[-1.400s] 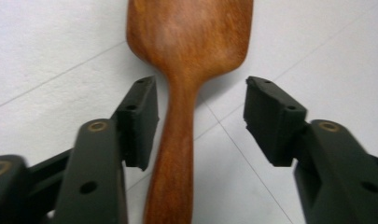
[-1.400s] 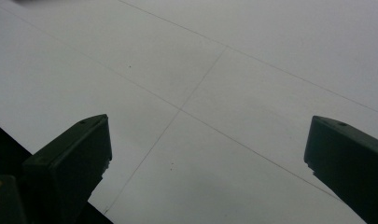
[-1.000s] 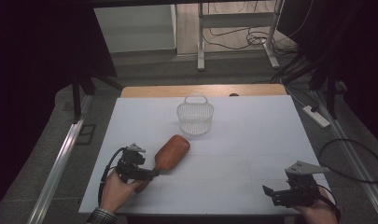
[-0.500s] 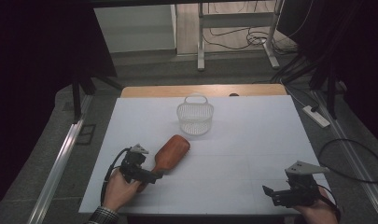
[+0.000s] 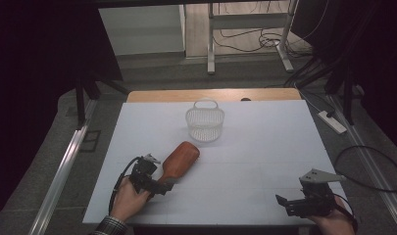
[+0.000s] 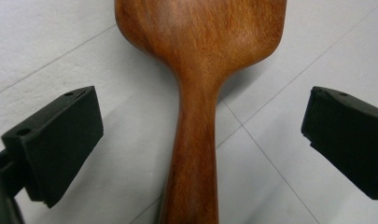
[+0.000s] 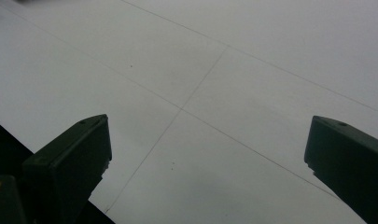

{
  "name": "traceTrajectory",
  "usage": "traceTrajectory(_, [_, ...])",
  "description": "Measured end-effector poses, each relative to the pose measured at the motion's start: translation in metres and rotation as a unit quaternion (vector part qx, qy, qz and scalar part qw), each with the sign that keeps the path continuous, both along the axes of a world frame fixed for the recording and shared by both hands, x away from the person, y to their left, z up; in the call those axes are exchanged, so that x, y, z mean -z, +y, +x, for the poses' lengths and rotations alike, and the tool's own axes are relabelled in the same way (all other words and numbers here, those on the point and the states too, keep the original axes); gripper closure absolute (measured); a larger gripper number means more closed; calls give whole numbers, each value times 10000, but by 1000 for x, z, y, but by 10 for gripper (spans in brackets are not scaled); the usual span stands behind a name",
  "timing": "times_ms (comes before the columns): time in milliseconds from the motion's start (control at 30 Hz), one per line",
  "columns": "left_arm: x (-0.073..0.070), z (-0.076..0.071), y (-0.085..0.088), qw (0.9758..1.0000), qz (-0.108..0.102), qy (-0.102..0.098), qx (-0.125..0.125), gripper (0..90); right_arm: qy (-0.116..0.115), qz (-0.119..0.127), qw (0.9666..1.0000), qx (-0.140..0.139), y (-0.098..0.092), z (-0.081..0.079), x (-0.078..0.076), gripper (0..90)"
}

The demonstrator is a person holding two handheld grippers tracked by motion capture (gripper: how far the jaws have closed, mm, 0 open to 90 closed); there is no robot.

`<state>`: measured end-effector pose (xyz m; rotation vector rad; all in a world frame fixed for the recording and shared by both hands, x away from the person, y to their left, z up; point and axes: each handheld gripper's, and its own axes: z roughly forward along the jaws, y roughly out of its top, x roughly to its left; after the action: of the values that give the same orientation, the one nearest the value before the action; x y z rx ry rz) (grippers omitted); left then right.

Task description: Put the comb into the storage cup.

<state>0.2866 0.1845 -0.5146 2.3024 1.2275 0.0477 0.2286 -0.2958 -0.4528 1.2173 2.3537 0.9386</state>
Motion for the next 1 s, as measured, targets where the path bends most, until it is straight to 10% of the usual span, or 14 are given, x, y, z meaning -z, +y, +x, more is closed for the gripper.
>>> traceTrajectory(467, [-1, 2, -9, 9986, 521, 34, 30, 17, -2, -12, 10000, -7, 0, 0, 0, 7])
traceTrajectory(1000, [-3, 3, -9, 9984, 549, 9, 147, 485, 11, -29, 10000, -20, 1, 0, 0, 7])
